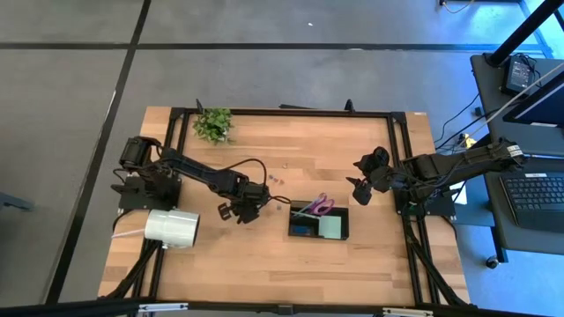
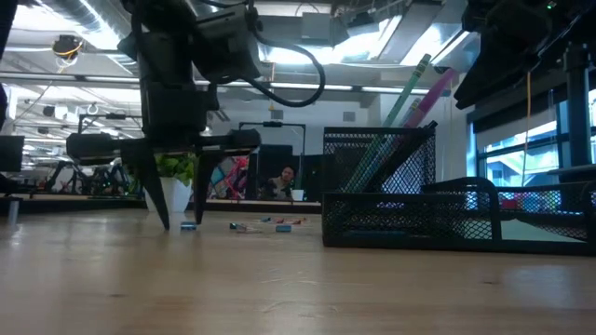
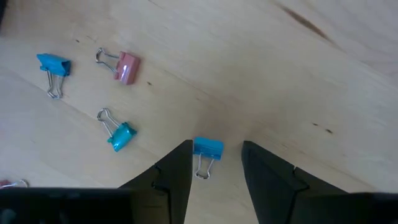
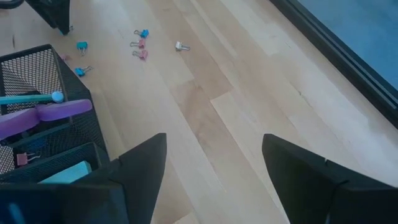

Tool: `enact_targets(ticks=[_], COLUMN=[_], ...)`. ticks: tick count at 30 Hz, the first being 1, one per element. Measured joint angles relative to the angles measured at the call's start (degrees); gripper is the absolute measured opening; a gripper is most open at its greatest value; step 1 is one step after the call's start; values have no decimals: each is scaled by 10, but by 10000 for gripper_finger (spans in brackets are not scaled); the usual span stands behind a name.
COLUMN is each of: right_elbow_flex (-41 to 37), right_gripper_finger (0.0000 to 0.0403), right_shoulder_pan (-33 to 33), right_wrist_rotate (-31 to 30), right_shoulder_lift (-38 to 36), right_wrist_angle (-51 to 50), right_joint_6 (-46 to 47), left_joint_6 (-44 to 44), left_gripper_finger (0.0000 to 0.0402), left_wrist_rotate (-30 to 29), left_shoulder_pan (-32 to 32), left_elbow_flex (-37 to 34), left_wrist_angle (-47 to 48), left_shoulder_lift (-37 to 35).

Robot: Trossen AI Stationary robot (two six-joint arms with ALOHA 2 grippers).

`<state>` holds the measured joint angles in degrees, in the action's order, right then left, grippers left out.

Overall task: Pick and place office supplies into organizer
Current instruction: Put the blue binder clip into the desk organizer

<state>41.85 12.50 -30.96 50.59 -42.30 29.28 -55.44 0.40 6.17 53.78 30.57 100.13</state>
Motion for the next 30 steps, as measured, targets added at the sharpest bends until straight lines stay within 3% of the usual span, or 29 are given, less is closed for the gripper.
enact_targets(ticks=[11, 18, 30], right_elbow_flex=[0, 0, 0], right_gripper_finger=[268, 268, 268], right_shoulder_pan=[0, 0, 0], right_wrist_rotate=[0, 0, 0], right_shoulder_lift=[0, 0, 0], right_wrist_angle=[0, 0, 0], right_joint_6=[1, 2, 0], left_joint_6=[-38, -3, 19], left_gripper_finger=[136, 129, 104], left_wrist_rotate=[2, 33, 20], left_shoulder_pan=[-3, -19, -15], left_elbow_flex=[0, 1, 1], left_wrist_angle=[6, 11, 27], left_shoulder_lift=[4, 14, 14])
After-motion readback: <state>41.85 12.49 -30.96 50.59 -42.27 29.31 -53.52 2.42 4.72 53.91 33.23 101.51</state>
